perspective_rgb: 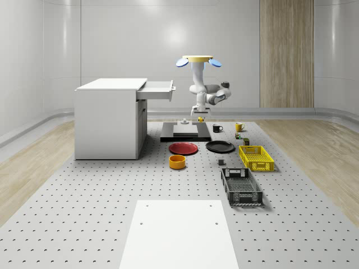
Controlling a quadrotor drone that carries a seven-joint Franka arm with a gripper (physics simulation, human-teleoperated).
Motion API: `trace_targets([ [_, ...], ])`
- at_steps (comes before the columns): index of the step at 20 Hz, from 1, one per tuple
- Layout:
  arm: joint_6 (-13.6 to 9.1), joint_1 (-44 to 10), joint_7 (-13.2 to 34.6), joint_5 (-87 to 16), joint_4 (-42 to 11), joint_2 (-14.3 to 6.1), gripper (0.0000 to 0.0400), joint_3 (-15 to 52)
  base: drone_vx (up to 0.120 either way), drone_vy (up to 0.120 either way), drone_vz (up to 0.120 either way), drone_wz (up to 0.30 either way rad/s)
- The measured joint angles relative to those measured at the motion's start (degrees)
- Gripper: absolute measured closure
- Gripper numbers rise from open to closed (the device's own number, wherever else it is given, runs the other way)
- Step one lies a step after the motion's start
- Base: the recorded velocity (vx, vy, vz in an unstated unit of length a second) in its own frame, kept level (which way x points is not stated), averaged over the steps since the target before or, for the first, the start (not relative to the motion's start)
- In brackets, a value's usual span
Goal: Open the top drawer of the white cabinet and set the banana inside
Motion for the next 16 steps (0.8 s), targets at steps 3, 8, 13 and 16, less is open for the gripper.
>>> trace_targets([
  [3,0.04,0.01,-0.01,-0.02,0.00,-0.04,0.0207,-0.01,-0.120,0.000,0.120,0.000],
  [8,0.11,0.02,-0.02,-0.04,0.00,-0.11,0.0207,-0.02,-0.120,0.000,0.120,0.000],
  [13,0.16,0.03,-0.02,-0.07,0.01,-0.17,0.0207,-0.03,-0.120,-0.016,0.120,0.000],
  [16,0.19,0.04,-0.03,-0.08,0.01,-0.20,0.0207,-0.04,-0.120,-0.120,0.120,0.000],
])
